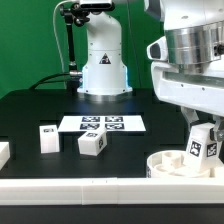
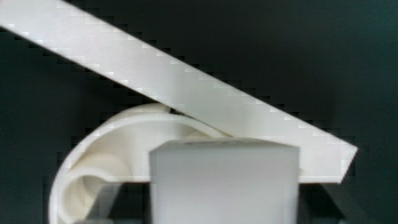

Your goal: Assemble stool

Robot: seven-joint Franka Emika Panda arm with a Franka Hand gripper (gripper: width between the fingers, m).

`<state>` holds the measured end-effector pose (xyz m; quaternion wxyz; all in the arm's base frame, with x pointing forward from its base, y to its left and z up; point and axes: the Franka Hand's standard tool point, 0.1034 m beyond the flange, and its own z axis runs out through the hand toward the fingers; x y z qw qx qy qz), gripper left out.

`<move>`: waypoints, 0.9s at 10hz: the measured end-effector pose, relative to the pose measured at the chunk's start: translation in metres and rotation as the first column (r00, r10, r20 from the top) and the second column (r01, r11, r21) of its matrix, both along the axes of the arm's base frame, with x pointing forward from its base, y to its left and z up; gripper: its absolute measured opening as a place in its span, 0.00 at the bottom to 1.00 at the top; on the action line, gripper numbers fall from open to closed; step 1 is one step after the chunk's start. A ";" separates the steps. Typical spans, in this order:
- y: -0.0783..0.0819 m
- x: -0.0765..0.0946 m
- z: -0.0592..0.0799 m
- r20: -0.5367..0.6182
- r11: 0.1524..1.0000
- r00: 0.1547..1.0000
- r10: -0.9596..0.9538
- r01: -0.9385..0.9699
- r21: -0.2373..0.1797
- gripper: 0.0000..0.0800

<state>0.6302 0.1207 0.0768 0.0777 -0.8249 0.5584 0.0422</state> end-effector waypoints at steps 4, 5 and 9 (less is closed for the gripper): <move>0.006 0.001 0.000 -0.032 0.945 0.945 -0.326 0.327 0.031 0.43; 0.007 0.002 0.000 -0.046 0.904 0.905 -0.424 0.426 0.042 0.43; 0.004 0.007 0.001 -0.116 0.705 0.709 -0.696 0.705 0.077 0.43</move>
Offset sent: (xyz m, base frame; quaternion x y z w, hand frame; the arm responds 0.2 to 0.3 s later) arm -0.0053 -0.0032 0.0009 0.0188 0.0108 0.1983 0.9799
